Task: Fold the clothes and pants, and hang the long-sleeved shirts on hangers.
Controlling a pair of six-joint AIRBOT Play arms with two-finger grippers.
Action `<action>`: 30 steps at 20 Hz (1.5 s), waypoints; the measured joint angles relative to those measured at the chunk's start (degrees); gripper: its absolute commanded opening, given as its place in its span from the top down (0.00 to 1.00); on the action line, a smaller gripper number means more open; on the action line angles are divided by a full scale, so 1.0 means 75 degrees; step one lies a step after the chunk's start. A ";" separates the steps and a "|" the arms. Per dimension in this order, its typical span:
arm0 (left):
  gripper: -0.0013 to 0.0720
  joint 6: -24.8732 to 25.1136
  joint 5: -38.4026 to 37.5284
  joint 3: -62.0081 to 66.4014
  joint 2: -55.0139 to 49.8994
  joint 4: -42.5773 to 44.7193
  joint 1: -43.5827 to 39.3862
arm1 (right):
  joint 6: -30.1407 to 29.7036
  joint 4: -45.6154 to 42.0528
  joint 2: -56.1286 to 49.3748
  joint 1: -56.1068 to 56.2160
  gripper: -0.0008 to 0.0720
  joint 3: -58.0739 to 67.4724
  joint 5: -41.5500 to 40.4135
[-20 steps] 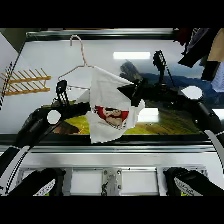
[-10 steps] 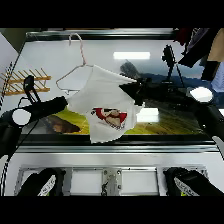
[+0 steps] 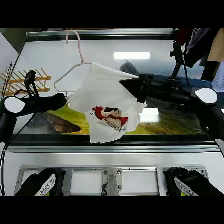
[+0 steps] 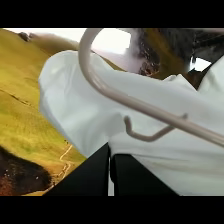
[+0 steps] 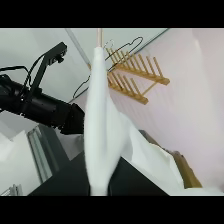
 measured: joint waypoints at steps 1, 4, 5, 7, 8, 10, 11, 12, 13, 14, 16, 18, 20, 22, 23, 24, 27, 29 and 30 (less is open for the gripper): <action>0.96 0.0015 -0.0064 0.0082 -0.0058 -0.0032 0.0003 | -0.0079 0.0128 0.0003 0.0000 0.97 0.0000 -0.0003; 0.96 0.0085 -0.0201 0.0201 -0.0140 -0.0058 0.0009 | -0.0294 0.0490 0.0006 0.0000 0.97 0.0000 0.0000; 0.96 0.0102 -0.0227 0.0219 -0.0152 -0.0058 0.0009 | -0.0358 0.0609 0.0006 0.0000 0.97 0.0000 0.0000; 0.96 0.0137 -0.0248 0.0245 -0.0169 -0.0067 0.0012 | -0.0460 0.0752 0.0006 0.0000 0.97 0.0000 0.0009; 0.96 0.0140 -0.0239 0.0251 -0.0175 -0.0067 0.0026 | -0.0484 0.0801 0.0006 0.0000 0.97 0.0000 0.0023; 0.96 0.0143 -0.0213 0.0262 -0.0178 -0.0067 0.0122 | -0.0545 0.0860 0.0006 -0.0003 0.97 0.0000 0.0143; 0.96 0.0146 -0.0213 0.0262 -0.0181 -0.0067 0.0210 | -0.0548 0.0871 0.0006 -0.0003 0.97 0.0000 0.0207; 0.96 0.0146 -0.0213 0.0262 -0.0181 -0.0067 0.0312 | -0.0562 0.0892 0.0003 -0.0003 0.97 -0.0003 0.0256; 0.96 0.0163 -0.0236 0.0262 -0.0178 -0.0085 0.0417 | -0.0565 0.0903 0.0003 -0.0003 0.97 -0.0003 0.0332; 0.96 0.0172 -0.0283 0.0262 -0.0178 -0.0085 0.0519 | -0.0565 0.0895 0.0003 0.0000 0.97 -0.0003 0.0341; 0.96 0.0204 -0.0341 0.0265 -0.0178 -0.0087 0.0717 | -0.0565 0.0781 0.0003 -0.0003 0.97 -0.0006 0.0364; 0.96 0.0265 -0.0376 0.0265 -0.0178 -0.0087 0.0871 | -0.0565 0.0629 0.0006 0.0000 0.97 -0.0003 0.0393; 0.96 0.0323 -0.0396 0.0271 -0.0178 -0.0087 0.1043 | -0.0562 0.0425 0.0006 0.0000 0.97 -0.0003 0.0420; 0.96 0.0405 -0.0452 0.0271 -0.0178 -0.0090 0.1233 | -0.0560 0.0134 0.0009 -0.0003 0.97 -0.0003 0.0475; 0.96 0.0466 -0.0484 0.0271 -0.0178 -0.0102 0.1343 | -0.0548 -0.0023 0.0009 -0.0009 0.97 -0.0003 0.0507; 0.96 0.0516 -0.0545 0.0271 -0.0178 -0.0111 0.1463 | -0.0539 -0.0201 0.0009 -0.0017 0.97 -0.0003 0.0539; 0.96 0.0673 -0.0688 0.0274 -0.0178 -0.0119 0.1798 | -0.0539 -0.0720 0.0009 -0.0093 0.97 -0.0003 0.0755; 0.96 0.0793 -0.0781 0.0303 -0.0178 -0.0140 0.1964 | -0.0542 -0.1029 0.0009 -0.0219 0.97 -0.0003 0.0935; 0.96 0.0857 -0.0836 0.0344 -0.0181 -0.0140 0.2017 | -0.0545 -0.1113 0.0009 -0.0300 0.97 -0.0003 0.1000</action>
